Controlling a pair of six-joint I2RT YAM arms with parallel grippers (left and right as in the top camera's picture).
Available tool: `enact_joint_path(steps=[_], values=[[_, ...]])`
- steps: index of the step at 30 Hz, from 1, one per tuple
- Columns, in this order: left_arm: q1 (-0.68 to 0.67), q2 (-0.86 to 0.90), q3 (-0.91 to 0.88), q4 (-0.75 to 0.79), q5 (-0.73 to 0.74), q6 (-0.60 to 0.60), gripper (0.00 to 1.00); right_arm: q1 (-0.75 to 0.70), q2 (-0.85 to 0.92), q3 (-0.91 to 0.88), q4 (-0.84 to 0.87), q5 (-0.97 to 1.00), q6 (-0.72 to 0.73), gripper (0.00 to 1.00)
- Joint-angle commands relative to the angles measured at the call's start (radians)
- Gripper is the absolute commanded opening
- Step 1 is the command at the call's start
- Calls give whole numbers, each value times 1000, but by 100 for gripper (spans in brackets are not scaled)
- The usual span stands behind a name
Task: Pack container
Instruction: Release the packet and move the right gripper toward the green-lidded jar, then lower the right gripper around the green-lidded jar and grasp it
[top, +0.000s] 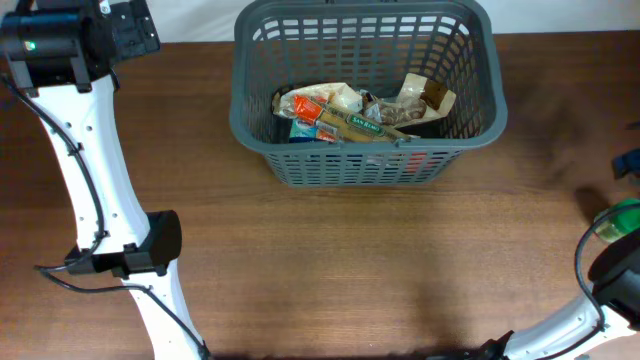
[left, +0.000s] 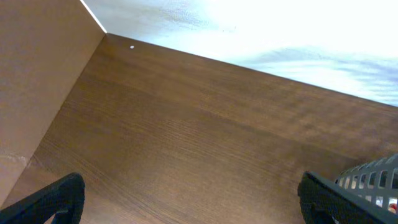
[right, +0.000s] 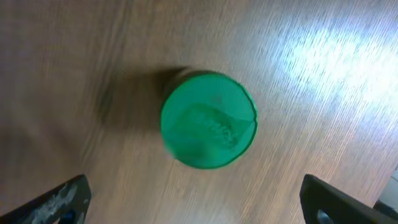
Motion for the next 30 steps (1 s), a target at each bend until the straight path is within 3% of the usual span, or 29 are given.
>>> enact_joint_path(steps=[1, 11, 30], values=[[-2, 7, -2, -1, -11, -13, 99, -17, -8, -49, 27, 47, 34, 99], [-2, 7, -2, -1, -11, -13, 99, -113, -7, -57, 43, -1, 81, 99], [-3, 7, -2, -1, -11, -13, 99, -112, -6, -167, 198, -108, 77, 99]])
